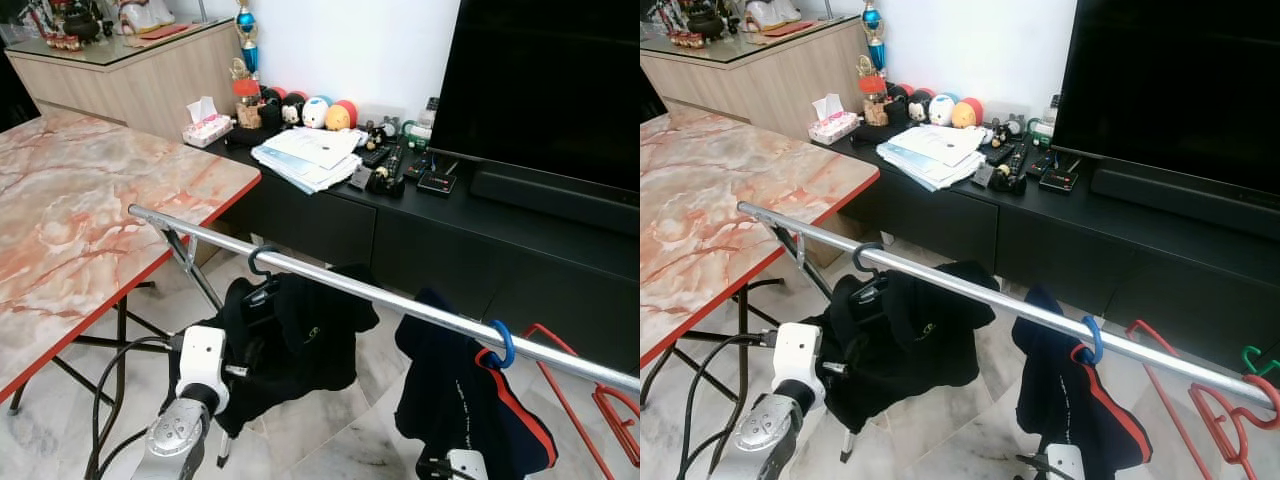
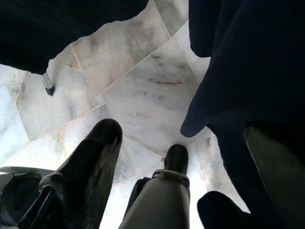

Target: Hang hanger

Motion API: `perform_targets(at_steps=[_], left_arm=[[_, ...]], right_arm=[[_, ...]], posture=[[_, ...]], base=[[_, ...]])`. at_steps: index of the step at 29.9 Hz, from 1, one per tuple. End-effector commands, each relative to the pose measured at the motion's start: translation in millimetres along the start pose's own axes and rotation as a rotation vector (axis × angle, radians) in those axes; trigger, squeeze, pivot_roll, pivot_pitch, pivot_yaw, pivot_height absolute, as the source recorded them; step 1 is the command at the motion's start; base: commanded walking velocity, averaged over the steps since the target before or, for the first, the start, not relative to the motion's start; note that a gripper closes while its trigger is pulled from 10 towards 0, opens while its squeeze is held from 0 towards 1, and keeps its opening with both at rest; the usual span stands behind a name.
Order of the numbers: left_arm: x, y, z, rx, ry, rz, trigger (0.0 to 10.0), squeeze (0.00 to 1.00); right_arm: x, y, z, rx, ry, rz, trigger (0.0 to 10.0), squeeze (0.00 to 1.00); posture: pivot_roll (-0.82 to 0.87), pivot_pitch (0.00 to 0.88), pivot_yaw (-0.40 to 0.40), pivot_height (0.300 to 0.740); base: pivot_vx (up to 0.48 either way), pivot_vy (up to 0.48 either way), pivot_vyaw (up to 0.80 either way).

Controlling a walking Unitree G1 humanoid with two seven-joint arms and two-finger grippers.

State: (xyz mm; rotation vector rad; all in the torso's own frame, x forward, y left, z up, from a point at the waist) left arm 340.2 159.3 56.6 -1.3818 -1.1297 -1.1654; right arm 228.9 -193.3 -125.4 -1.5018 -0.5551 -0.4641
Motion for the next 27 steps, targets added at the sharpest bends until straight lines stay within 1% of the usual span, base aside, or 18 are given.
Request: perform_targets(at_steps=[1, 16, 27], left_arm=[[0.9, -1.8, -0.5, -0.005, 0.007, -0.002, 10.0, 0.00], [-1.7, -3.7, -3.9, -0.026, 0.039, 0.006, 10.0, 0.00], [-0.2, -2.9, -3.6, -0.019, 0.035, 0.001, 10.0, 0.00]], right_arm=[[-3.6, -0.3, 2.8, 0.003, 0.008, 0.004, 10.0, 0.00], [-3.6, -0.3, 3.0, 0.004, 0.008, 0.005, 10.0, 0.00], [-3.0, -0.2, 1.6, -0.004, 0.019, 0.005, 10.0, 0.00]], posture=[[-0.03, 0.057, 0.081, 0.740], [-0.03, 0.064, 0.079, 0.740], [-0.03, 0.074, 0.076, 0.740]], base=[[0.000, 0.244, 0.00], [0.000, 0.016, 0.00], [0.000, 0.000, 0.00]])
Point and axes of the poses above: a point about 5 cm out from each wrist's last joint towards the gripper, its own y axis pointing out of the wrist towards the gripper, its own x axis along the axis of the wrist's last joint, z = x × y, the point moved 6 cm from there along y, pointing out of the wrist towards the gripper, and after that the axes turned 5 degrees about -y, right-handed, at the moved point
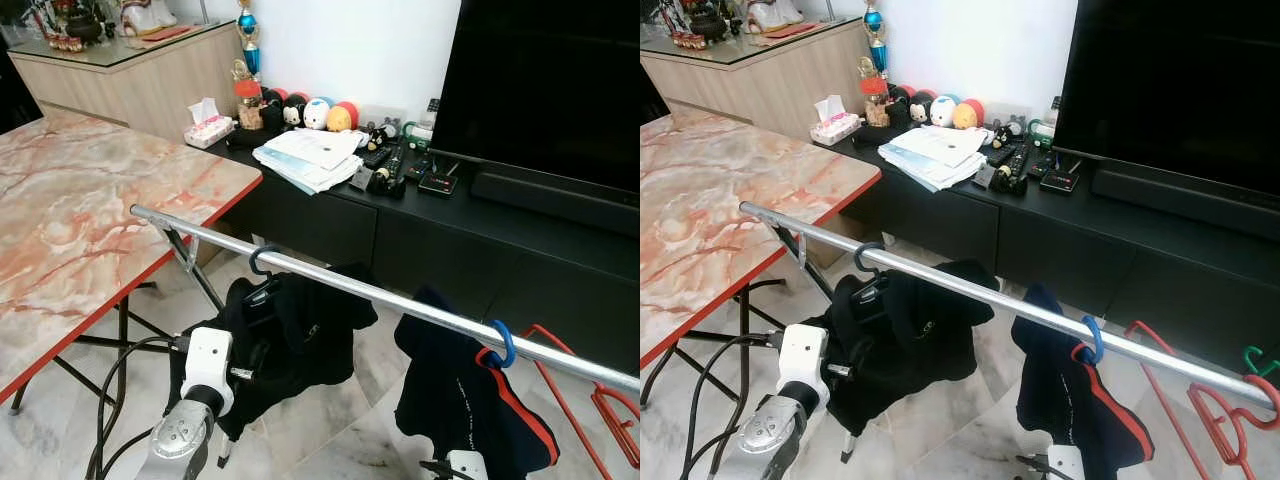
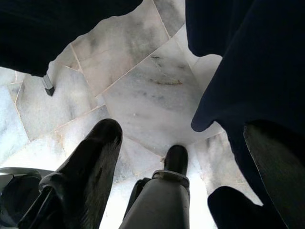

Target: Hang hanger

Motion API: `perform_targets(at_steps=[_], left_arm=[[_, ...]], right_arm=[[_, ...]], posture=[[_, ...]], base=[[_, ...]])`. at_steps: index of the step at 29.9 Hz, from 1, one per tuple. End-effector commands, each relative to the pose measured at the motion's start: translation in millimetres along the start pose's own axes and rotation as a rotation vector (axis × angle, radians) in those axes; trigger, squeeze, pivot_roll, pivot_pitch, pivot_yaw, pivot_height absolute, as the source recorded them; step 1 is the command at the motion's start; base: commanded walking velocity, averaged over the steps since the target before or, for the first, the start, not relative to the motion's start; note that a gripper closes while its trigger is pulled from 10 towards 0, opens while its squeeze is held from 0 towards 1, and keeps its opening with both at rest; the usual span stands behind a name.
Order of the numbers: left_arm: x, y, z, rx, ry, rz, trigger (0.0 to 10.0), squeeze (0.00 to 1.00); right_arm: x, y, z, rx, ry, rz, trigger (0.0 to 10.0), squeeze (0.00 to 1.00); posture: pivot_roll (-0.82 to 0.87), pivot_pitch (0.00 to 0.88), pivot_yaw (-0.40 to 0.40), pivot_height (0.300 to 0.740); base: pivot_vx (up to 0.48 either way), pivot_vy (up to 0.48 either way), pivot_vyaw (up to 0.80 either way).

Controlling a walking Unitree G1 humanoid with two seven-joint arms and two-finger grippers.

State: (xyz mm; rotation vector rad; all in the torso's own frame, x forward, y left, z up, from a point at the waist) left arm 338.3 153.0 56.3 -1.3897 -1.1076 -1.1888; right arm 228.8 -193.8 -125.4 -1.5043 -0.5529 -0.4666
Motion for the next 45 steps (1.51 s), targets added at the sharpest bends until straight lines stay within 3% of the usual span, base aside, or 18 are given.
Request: perform_targets(at_steps=[1, 15, 19, 23, 25, 28, 31, 34, 35, 37, 41, 45], left_arm=[[0.6, -1.7, 2.8, 0.004, 0.020, -0.001, 10.0, 0.00], [-2.2, -2.9, 5.7, 0.010, 0.014, 0.008, 10.0, 0.00], [-17.6, -13.1, 19.4, 0.021, 0.032, 0.073, 10.0, 0.00], [-37.0, -26.7, 16.0, -0.063, 0.017, 0.173, 10.0, 0.00], [-50.4, -41.0, 10.6, -0.159, 0.041, 0.245, 10.0, 0.00], [-60.0, -50.5, 13.5, -0.192, 0.056, 0.301, 10.0, 0.00], [-75.0, -56.3, 28.6, -0.158, 0.093, 0.373, 10.0, 0.00], [-98.3, -58.7, 50.5, -0.038, 0.092, 0.467, 10.0, 0.00], [-98.3, -58.7, 50.5, -0.038, 0.092, 0.467, 10.0, 0.00], [-121.0, -64.3, 57.4, 0.001, 0.068, 0.560, 10.0, 0.00], [-146.7, -69.2, 64.8, 0.104, -0.003, 0.648, 10.0, 0.00], [-156.7, -73.4, 71.7, 0.191, -0.045, 0.687, 10.0, 0.00]], right_arm=[[-2.9, -0.1, 2.0, -0.001, 0.017, 0.005, 10.0, 0.00], [-5.0, -0.1, 3.6, 0.017, 0.001, 0.022, 10.0, 0.00], [-3.1, -0.1, 3.2, 0.013, -0.003, 0.010, 10.0, 0.00], [-3.2, 0.0, 2.7, 0.010, -0.015, 0.014, 10.0, 0.00], [-3.0, 0.0, 2.7, 0.012, -0.015, 0.014, 10.0, 0.00], [-2.7, 0.0, 2.7, 0.014, -0.018, 0.014, 10.0, 0.00], [-2.6, 0.0, 2.8, 0.016, -0.022, 0.014, 10.0, 0.00], [-2.1, 0.1, 3.1, 0.018, -0.026, 0.014, 10.0, 0.00], [-2.1, 0.1, 3.1, 0.018, -0.026, 0.014, 10.0, 0.00], [-1.9, 0.2, 3.0, 0.016, -0.025, 0.013, 10.0, 0.00], [-1.5, 0.2, 3.0, 0.014, -0.022, 0.010, 10.0, 0.00], [-1.3, 0.1, 2.7, 0.011, -0.016, 0.006, 10.0, 0.00]], posture=[[-0.03, 0.074, 0.076, 0.740], [-0.03, 0.080, 0.075, 0.740], [-0.03, 0.080, 0.078, 0.740], [-0.02, 0.080, 0.077, 0.740], [-0.02, 0.080, 0.075, 0.740], [-0.01, 0.080, 0.073, 0.740], [-0.01, 0.080, 0.073, 0.740], [-0.01, 0.078, 0.073, 0.740], [-0.01, 0.078, 0.073, 0.740], [-0.01, 0.078, 0.071, 0.740], [-0.02, 0.076, 0.066, 0.740], [-0.01, 0.076, 0.068, 0.740]], base=[[0.000, 0.000, 0.00], [0.000, 0.000, -0.63], [0.000, 0.000, -0.46], [0.000, 0.000, 0.00], [0.000, 0.000, 0.00], [0.000, 0.000, 0.00], [0.000, 0.000, 0.00], [0.000, 0.000, 0.00], [0.000, 0.000, 0.00], [0.000, 0.000, 0.00], [0.000, 0.000, 0.00], [0.000, 0.000, 0.00]])
Point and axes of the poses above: a point about 5 cm out from each wrist's last joint towards the gripper, its own y axis pointing out of the wrist towards the gripper, its own x axis along the axis of the wrist's last joint, z = x × y, the point moved 6 cm from there along y, pointing out of the wrist towards the gripper, and after that the axes turned 5 degrees about -y, right-handed, at the moved point
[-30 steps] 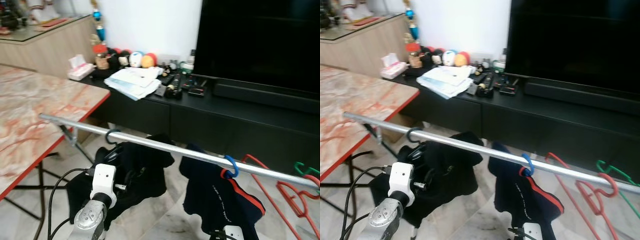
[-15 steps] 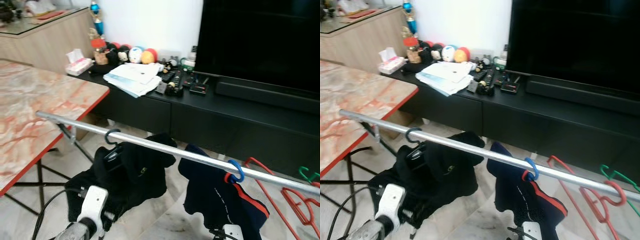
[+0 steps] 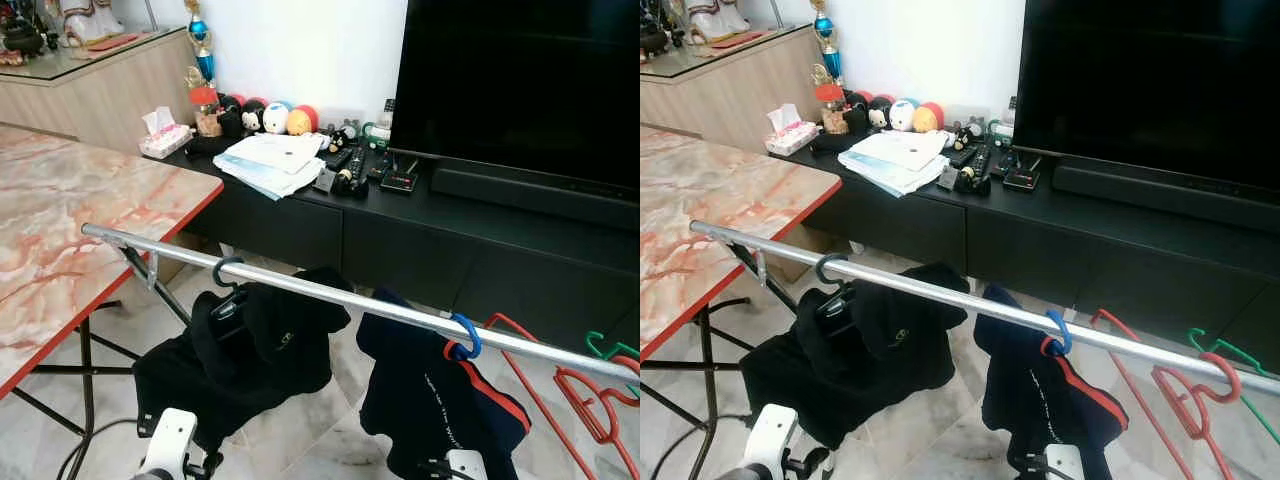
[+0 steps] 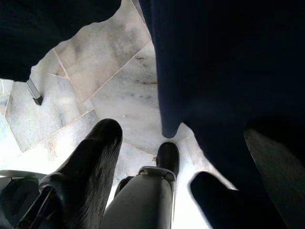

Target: Hang hanger

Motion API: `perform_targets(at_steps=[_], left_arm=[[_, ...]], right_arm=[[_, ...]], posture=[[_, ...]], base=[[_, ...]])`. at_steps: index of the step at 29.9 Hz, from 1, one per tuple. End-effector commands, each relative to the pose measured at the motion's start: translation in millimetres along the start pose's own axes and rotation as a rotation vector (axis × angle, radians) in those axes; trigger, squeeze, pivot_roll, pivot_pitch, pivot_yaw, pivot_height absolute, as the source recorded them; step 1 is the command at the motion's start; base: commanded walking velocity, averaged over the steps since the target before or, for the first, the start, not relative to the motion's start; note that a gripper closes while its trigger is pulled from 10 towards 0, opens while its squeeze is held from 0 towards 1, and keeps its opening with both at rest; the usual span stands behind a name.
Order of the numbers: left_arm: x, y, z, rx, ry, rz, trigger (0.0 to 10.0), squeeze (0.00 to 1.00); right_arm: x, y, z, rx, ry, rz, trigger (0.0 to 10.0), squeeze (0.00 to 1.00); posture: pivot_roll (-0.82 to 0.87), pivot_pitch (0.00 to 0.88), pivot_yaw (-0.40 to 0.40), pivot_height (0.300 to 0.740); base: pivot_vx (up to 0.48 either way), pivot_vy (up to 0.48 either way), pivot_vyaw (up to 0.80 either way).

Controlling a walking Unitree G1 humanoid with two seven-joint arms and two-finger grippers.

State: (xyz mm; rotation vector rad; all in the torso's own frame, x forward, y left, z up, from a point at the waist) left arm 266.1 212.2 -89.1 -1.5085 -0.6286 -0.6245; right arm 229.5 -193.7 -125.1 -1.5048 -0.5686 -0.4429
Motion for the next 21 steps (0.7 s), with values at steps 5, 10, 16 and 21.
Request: perform_targets(at_steps=[5, 10, 16, 21], left_arm=[[-29.7, -3.8, 21.0, 0.129, -0.069, 0.090, 10.0, 0.00], [-63.6, -11.6, 20.1, 0.161, -0.119, 0.179, 10.0, 0.00], [-83.5, -16.7, 14.4, 0.165, -0.130, 0.234, 10.0, 0.00], [-82.7, -16.0, 12.9, 0.172, -0.151, 0.218, 10.0, 0.00]], right_arm=[[-2.4, 0.1, 4.1, 0.008, 0.005, 0.002, 10.0, 0.00], [-2.4, 0.0, 3.7, 0.002, 0.008, 0.000, 10.0, 0.00], [-2.9, -0.3, 3.0, 0.007, -0.019, 0.003, 10.0, 0.00], [-4.1, -0.5, 1.9, 0.007, -0.028, 0.008, 10.0, 0.00]], posture=[[-0.02, 0.071, 0.067, 0.740], [-0.03, 0.060, 0.064, 0.740], [-0.04, 0.041, 0.059, 0.740], [-0.03, 0.030, 0.054, 0.740]], base=[[0.000, 0.000, 0.00], [0.000, 0.000, 0.00], [0.000, 0.000, 0.00], [0.000, 0.000, 0.00]])
Point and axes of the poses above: a point about 5 cm out from each wrist's last joint towards the gripper, its own y axis pointing out of the wrist towards the gripper, its own x axis along the axis of the wrist's last joint, z = x × y, the point moved 6 cm from there along y, pointing out of the wrist towards the gripper, and after that the axes turned 5 degrees about -y, right-handed, at the moved point
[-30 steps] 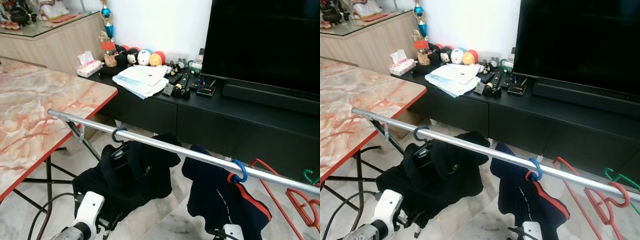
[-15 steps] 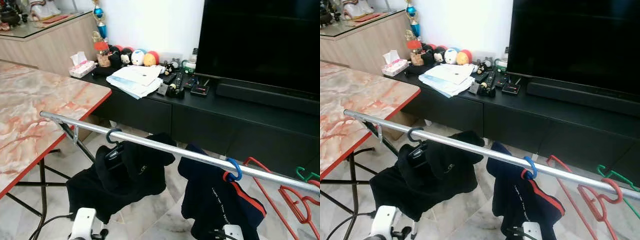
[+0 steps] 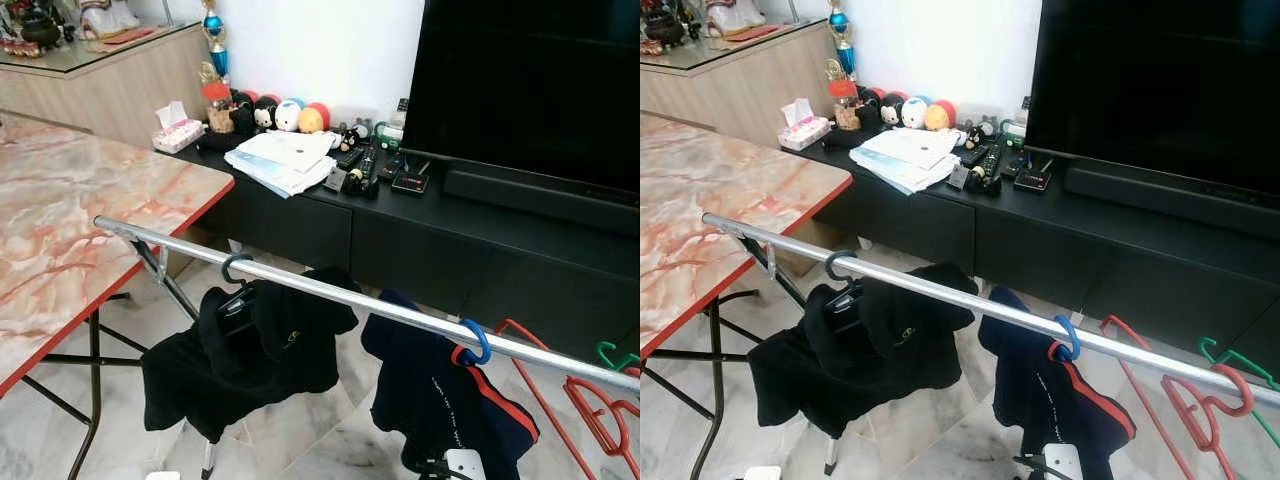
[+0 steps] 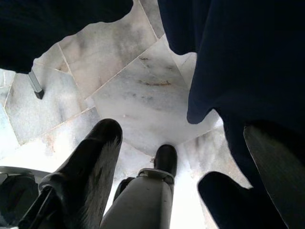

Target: Hang hanger

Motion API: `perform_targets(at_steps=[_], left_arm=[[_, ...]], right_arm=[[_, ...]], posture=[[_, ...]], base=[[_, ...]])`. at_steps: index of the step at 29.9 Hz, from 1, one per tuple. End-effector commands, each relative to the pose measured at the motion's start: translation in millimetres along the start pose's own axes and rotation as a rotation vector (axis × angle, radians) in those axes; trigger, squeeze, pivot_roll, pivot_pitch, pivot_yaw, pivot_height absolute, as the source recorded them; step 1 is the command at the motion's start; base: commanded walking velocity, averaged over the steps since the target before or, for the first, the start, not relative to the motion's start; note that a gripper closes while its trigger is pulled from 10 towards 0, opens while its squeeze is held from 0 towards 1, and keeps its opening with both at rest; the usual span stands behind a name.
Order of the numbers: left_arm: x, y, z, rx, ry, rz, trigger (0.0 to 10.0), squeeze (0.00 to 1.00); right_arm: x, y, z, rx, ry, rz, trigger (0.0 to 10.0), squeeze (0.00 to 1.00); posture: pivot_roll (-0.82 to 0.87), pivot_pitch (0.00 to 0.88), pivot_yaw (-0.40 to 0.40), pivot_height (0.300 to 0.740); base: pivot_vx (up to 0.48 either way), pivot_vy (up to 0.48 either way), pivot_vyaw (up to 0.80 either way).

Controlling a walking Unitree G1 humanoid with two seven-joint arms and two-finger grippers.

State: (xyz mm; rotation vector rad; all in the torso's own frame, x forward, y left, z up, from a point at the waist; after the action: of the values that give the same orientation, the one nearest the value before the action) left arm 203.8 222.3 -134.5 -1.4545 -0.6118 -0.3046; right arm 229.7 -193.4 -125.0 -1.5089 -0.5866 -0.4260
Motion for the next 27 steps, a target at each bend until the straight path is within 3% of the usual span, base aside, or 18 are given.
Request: perform_targets(at_steps=[1, 13, 27], left_arm=[[-7.1, -1.0, 3.3, 0.014, -0.007, 0.015, 10.0, 0.00], [-8.3, -0.7, -0.6, 0.002, 0.015, 0.020, 10.0, 0.00], [-22.4, -3.3, 5.5, 0.016, 0.013, 0.051, 10.0, 0.00]], right_arm=[[-4.5, -0.6, 1.9, 0.007, -0.008, 0.009, 10.0, 0.00], [-4.5, -0.7, 2.6, 0.003, 0.000, 0.001, 10.0, 0.00], [-3.2, -1.0, 1.1, 0.001, 0.002, -0.008, 10.0, 0.00]], posture=[[-0.03, 0.028, 0.053, 0.740], [-0.04, 0.021, 0.060, 0.740], [-0.04, 0.041, 0.053, 0.740]], base=[[0.000, 0.000, 0.00], [-0.285, 0.000, 0.00], [-0.293, 0.000, 0.00]])
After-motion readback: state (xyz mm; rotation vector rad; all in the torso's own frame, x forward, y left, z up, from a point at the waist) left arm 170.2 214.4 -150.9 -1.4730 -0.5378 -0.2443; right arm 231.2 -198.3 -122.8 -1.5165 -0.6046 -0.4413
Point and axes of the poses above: a point about 5 cm out from each wrist's last joint towards the gripper, its own y axis pointing out of the wrist towards the gripper, its own x axis along the axis of the wrist's last joint, z = x × y, the point moved 6 cm from there along y, pointing out of the wrist towards the gripper, and after that the axes turned 5 degrees about -y, right-handed, at the moved point
